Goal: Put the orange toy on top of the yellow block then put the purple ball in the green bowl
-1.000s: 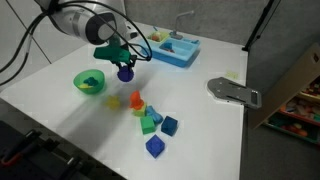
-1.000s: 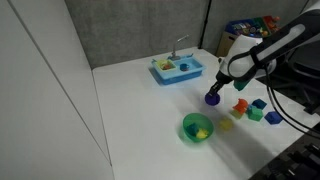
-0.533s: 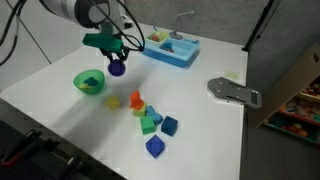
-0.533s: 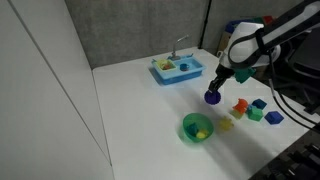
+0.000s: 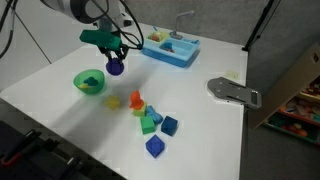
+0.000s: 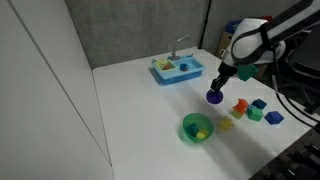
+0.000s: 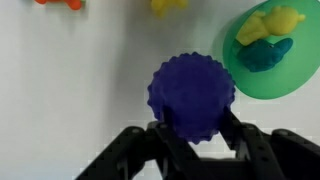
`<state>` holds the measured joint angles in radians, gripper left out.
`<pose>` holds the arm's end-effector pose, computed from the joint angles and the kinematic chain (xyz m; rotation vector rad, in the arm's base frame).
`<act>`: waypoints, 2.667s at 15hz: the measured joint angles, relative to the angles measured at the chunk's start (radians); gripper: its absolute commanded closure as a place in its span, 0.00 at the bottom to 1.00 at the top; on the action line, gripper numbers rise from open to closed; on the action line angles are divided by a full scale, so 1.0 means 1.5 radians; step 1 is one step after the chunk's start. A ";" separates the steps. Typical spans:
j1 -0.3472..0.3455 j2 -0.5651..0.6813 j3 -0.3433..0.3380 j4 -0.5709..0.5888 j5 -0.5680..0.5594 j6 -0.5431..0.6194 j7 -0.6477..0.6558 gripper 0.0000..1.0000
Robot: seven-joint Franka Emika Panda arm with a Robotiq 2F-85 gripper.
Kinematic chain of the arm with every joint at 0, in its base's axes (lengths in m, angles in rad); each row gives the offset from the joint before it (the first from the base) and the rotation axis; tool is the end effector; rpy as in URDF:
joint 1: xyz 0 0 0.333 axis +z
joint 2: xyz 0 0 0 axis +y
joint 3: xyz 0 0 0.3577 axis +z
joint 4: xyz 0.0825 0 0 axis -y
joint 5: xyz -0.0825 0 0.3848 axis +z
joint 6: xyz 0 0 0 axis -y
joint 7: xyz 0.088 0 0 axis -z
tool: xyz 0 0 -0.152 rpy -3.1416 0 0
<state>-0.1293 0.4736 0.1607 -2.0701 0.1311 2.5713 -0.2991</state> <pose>0.6141 0.0196 0.1963 -2.9854 -0.3033 -0.0739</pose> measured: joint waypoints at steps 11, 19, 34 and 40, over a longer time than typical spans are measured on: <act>0.067 0.001 0.025 -0.029 0.000 0.000 0.000 0.76; 0.070 -0.005 0.040 -0.075 0.000 0.000 -0.016 0.03; 0.070 -0.158 0.009 -0.091 0.049 -0.007 0.035 0.00; 0.089 -0.257 -0.041 -0.100 -0.033 -0.115 0.158 0.00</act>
<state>0.0039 0.0887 0.0992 -2.2202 0.0822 2.3989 -0.0617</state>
